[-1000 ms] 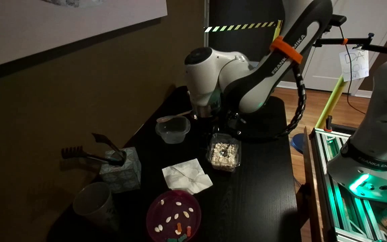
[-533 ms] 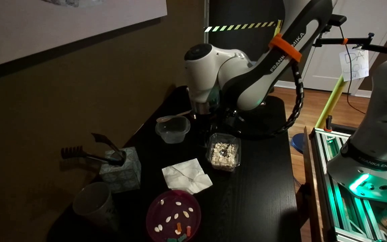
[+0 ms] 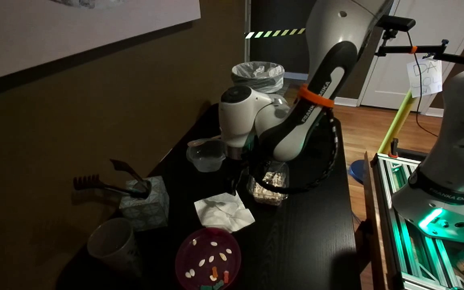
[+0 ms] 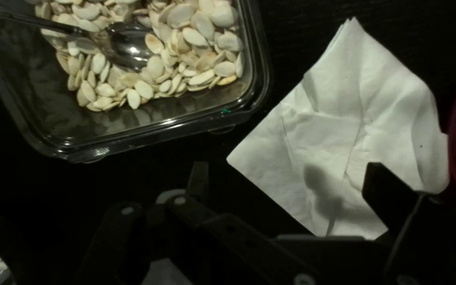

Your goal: Put the paper towel in the empty bowl

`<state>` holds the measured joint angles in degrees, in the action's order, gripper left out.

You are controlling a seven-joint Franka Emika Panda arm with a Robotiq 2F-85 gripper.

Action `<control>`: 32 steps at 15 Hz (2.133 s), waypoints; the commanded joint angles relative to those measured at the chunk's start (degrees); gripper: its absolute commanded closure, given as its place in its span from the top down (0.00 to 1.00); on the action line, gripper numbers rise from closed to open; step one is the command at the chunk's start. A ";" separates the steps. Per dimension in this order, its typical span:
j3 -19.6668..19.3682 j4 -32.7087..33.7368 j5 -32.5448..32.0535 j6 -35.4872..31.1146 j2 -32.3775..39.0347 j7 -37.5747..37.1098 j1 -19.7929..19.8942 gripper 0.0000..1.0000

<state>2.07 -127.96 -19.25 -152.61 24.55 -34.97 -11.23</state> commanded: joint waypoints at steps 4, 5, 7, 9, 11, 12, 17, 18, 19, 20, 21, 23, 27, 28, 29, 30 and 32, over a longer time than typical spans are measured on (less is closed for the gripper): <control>-3.63 2.96 4.37 -2.02 4.67 1.78 -5.04 1.00; -3.61 3.43 4.74 -2.02 5.24 1.89 -5.28 1.00; -4.00 3.63 4.73 -2.87 5.59 1.32 -5.62 1.00; -4.98 4.40 4.40 -3.91 6.81 0.83 -6.55 1.00; -4.41 5.51 5.01 -5.33 8.63 2.99 -6.17 1.00; -4.77 6.00 5.01 -6.37 9.40 3.08 -6.51 1.00; -6.12 7.63 7.60 -12.69 12.73 5.50 -7.39 1.00; -6.31 8.04 8.50 -13.68 13.43 6.13 -7.42 1.00; -6.41 8.41 9.37 -14.23 13.98 6.74 -7.42 1.00; -6.28 8.87 10.45 -14.48 14.64 7.67 -7.18 1.00; -6.13 9.29 11.31 -14.64 15.15 8.35 -6.99 1.00; -5.76 10.33 12.89 -13.83 16.28 9.77 -6.86 1.00; -4.68 12.42 14.39 -11.71 18.89 12.81 -6.87 1.00; -4.50 12.86 14.63 -11.59 19.46 13.30 -6.84 0.96; -4.47 13.23 14.81 -11.49 19.98 13.65 -6.90 0.86; -4.51 13.52 15.08 -11.43 20.39 13.90 -6.92 0.71; -4.54 14.08 15.53 -11.50 20.84 14.25 -7.13 0.60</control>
<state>-2.42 -116.07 -5.90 -165.58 43.47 -22.80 -17.97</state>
